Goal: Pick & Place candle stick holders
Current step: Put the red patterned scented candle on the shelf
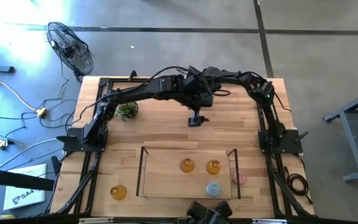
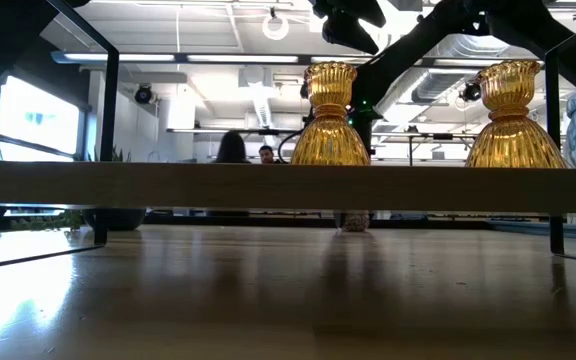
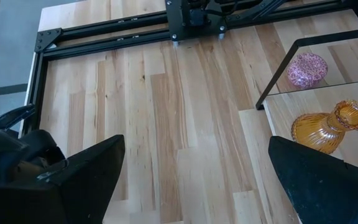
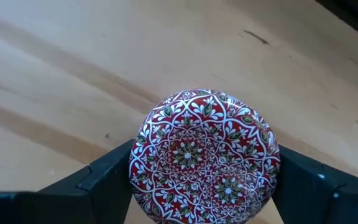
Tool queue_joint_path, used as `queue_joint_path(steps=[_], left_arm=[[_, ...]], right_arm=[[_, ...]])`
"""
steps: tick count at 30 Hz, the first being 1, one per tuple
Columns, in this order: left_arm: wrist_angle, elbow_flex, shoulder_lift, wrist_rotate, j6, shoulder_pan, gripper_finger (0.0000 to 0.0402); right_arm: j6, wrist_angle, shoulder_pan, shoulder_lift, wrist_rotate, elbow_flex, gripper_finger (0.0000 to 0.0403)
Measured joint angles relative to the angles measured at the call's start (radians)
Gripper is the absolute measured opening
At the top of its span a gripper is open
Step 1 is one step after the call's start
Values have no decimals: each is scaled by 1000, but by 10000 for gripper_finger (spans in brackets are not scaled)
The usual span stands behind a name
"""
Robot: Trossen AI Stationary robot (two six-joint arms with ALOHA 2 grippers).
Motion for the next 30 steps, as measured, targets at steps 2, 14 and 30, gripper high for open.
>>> queue_joint_path(steps=[2,14,30], left_arm=[[0,0,0,0,0,0,390],[0,0,0,0,0,0,390],[2,0,0,0,0,0,390]], right_arm=[[33,-6,0,1,21,0,303],[-22,15,-3,1,-5,-2,303],[9,24,17,-1,32,-3,303]])
